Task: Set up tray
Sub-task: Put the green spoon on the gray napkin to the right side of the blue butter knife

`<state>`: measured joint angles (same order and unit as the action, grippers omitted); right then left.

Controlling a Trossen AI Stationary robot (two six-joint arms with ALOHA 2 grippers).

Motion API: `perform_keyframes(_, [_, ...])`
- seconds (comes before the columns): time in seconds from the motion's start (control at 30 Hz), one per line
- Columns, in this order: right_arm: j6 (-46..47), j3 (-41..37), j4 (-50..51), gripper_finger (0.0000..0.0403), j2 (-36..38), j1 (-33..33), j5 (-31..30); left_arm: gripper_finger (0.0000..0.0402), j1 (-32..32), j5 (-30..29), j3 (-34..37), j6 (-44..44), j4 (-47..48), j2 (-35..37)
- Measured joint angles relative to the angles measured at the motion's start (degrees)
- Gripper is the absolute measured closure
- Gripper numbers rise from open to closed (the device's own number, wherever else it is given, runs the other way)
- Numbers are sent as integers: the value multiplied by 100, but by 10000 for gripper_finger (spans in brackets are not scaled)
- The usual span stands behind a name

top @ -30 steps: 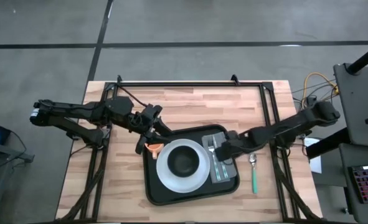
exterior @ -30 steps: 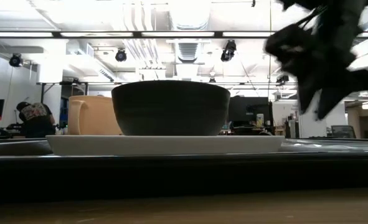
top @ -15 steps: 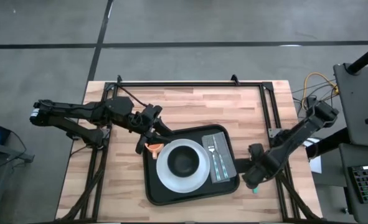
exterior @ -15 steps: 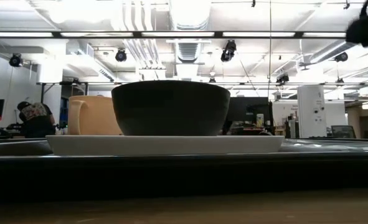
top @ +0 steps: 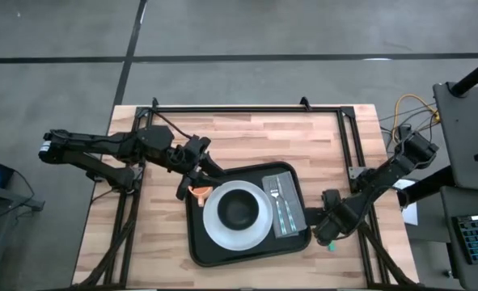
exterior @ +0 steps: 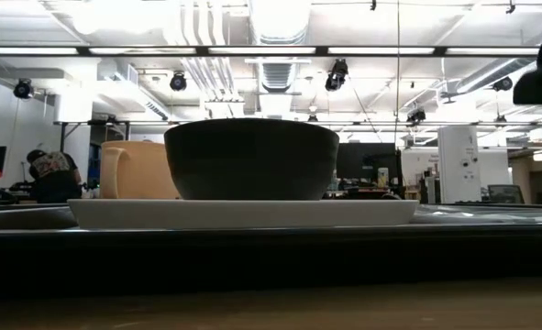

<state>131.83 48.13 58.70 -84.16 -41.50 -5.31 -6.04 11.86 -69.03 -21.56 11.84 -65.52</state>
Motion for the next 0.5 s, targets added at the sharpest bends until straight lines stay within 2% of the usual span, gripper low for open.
perform_keyframes(0.5, [87, -370, 118, 259, 90, -28, 255, 260, 2, 2, -5, -39, -1, -1])
